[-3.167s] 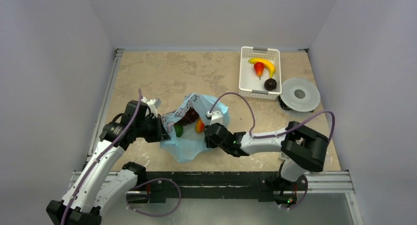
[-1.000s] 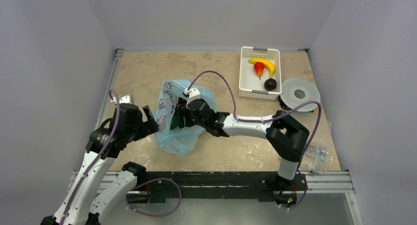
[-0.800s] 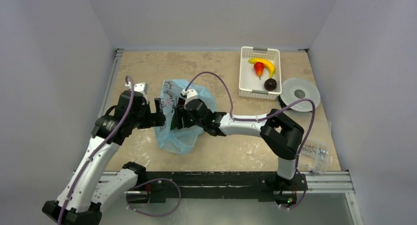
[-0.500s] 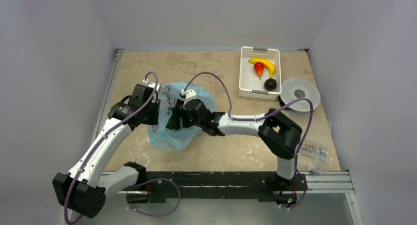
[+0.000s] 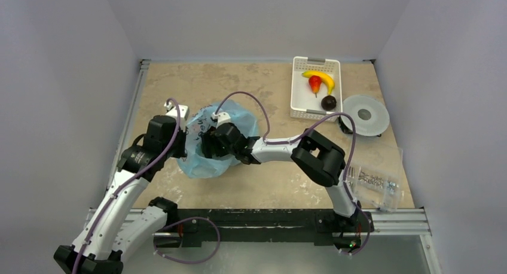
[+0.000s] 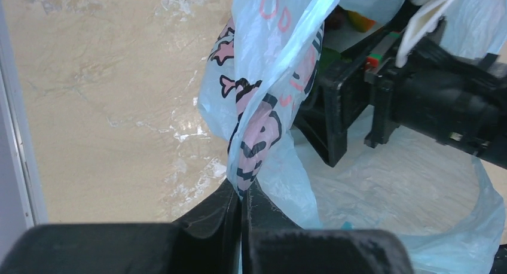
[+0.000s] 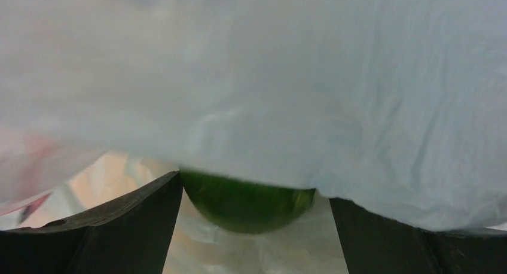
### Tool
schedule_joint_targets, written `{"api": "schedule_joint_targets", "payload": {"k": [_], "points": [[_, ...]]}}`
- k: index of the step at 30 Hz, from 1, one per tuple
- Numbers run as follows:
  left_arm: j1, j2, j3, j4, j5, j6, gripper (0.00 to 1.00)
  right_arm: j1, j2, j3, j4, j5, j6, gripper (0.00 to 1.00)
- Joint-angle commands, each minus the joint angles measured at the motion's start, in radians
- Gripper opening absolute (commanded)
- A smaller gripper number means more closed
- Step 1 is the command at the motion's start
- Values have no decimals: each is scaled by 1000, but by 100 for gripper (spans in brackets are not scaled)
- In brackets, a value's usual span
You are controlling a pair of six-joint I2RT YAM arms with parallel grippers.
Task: Take the fake fruits out of the plastic bag
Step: Take out the fake fruit from the plastic bag.
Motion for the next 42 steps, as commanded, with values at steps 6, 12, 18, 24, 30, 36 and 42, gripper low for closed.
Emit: {"api": "schedule_joint_targets", "payload": {"k": [6,12,18,24,30,36,42], "points": [[-4,-36,-29,81,79,28,0,5,79,102,3,68,-11,75],[-5,-18,-29,81,106,30,0,1,20,73,11,40,-2,37],[-5,-27,-33,83,108,30,0,-2,-158,-42,36,65,-2,15],[-5,-47,-37,89,113,36,0,-8,-354,-147,-8,78,-51,0],[-11,-97,-48,108,125,46,0,-8,-555,-311,2,31,-69,0],[-13,-112,-57,122,130,49,0,-9,-822,-437,-30,133,-124,0],[-14,-73,-45,103,117,47,0,-73,-1084,-493,-67,418,-156,0]]}}
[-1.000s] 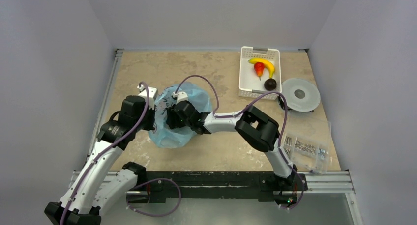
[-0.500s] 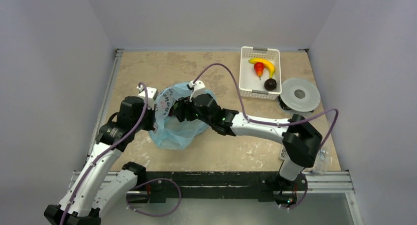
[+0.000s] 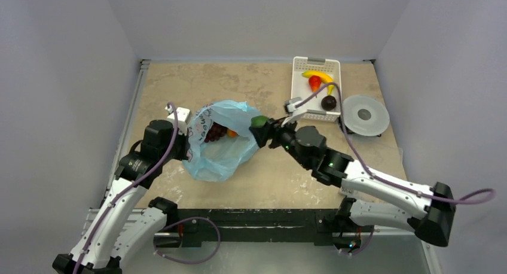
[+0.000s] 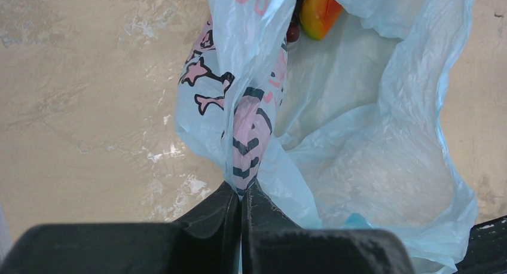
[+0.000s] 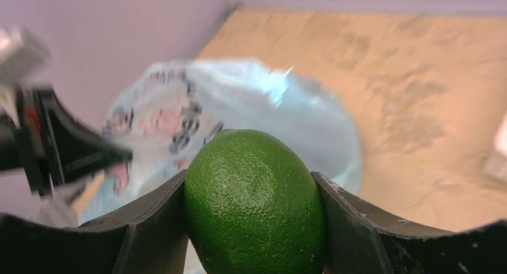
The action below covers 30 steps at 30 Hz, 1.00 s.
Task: Take the fake fruits out of the plastic bag
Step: Take out the fake fruit from the plastic bag, then place the fake fruit in the bin.
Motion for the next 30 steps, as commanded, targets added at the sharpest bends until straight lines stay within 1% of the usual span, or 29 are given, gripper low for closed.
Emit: {"api": "schedule_joint_targets", "payload": {"k": [1,3,6,9,12,15,17,21,25,26,28,30], "points": [[-7,21,10,27,4,20,0,-85,-125,14,-44,297,-18,0],[-7,19,8,27,10,20,0,-198,-109,43,-102,339,24,0],[-7,17,3,37,17,23,0,-342,-19,111,-171,326,71,0],[-9,23,1,43,37,27,0,-457,147,190,-189,262,78,0],[-15,39,0,47,49,31,0,-567,356,354,-244,133,27,0],[-24,55,6,41,78,32,0,-631,562,530,-374,98,-13,0],[-30,58,5,39,76,34,0,-655,642,582,-406,79,-34,0],[-34,55,4,39,69,36,0,-680,749,638,-447,77,-62,17],[-38,56,3,39,71,36,0,-702,785,647,-454,47,-58,33],[-39,57,3,40,71,36,0,-703,787,646,-453,38,-59,39],[-39,60,3,43,72,37,0,-703,785,641,-451,29,-63,58],[-40,63,4,40,74,37,0,-703,775,627,-437,26,-65,80]]}}
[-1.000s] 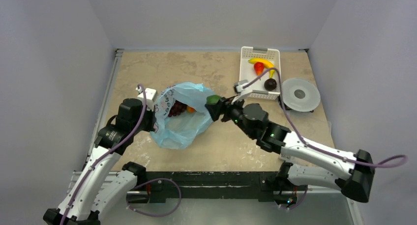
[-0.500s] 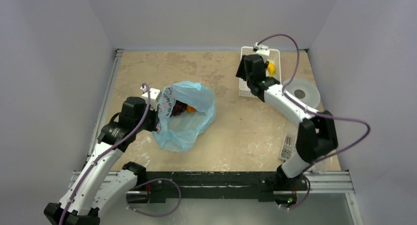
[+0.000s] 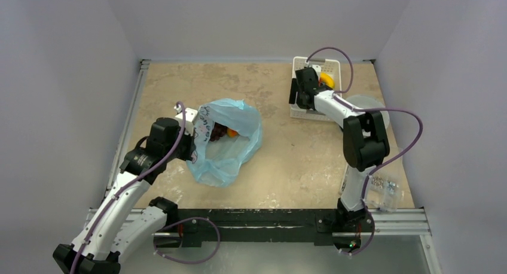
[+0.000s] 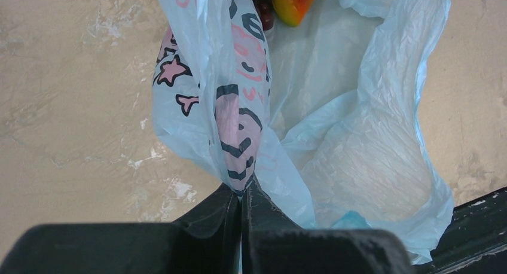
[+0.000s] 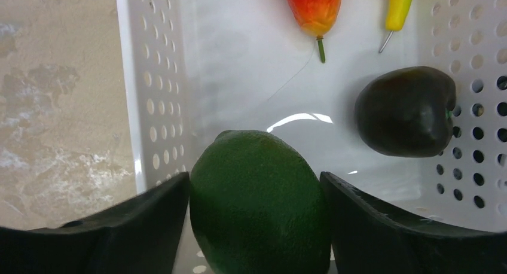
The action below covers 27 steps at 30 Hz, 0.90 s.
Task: Take the fake fruits out of the plastic bag
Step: Place the fake fruit in the bin, then take out the fake fruit from the plastic bag.
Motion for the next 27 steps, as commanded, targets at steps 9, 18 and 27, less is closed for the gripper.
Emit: {"api": "schedule_joint_targets", "payload": {"k": [9,18,27], "points": [[-11,-1,4,28,26,14,0,24,-195,-57,51,-68,-3,93],[-21,39,12,22,31,12,0,341,-505,-323,243,-219,-16,82],[-38,12,11,34,83,22,0,679,-720,-563,427,-172,48,69]]}}
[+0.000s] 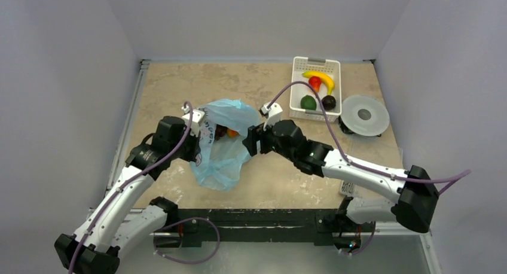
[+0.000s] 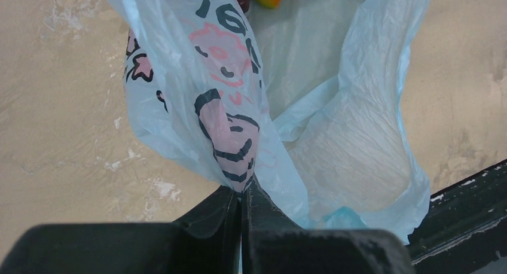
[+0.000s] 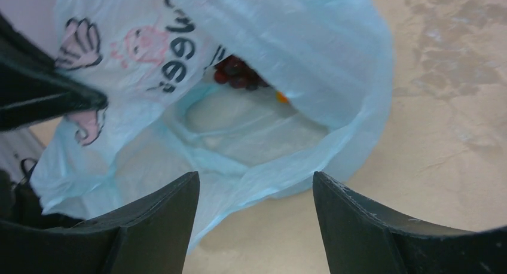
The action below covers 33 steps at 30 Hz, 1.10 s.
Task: Take the fake fruits out of the plastic bag
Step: Take out the fake fruit from the plastic bag.
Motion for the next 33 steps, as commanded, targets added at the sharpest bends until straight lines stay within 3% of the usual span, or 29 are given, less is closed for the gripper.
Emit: {"api": "schedule_joint_targets", "payload": {"k": [1,5,16,28,33], "points": [[-15,-81,4,47,47,22,0,107,-92,-96,163,18,63,67],[-16,-146,-9,66,48,23,0,181,-41,-136,302,-33,111,63],[-19,-241,-31,107,48,25,0,184,311,145,282,21,226,39],[-35,-170,-21,82,48,31,0,149,574,322,242,356,370,42],[-70,-122,-11,64,12,36,0,106,621,333,240,423,328,51]]}}
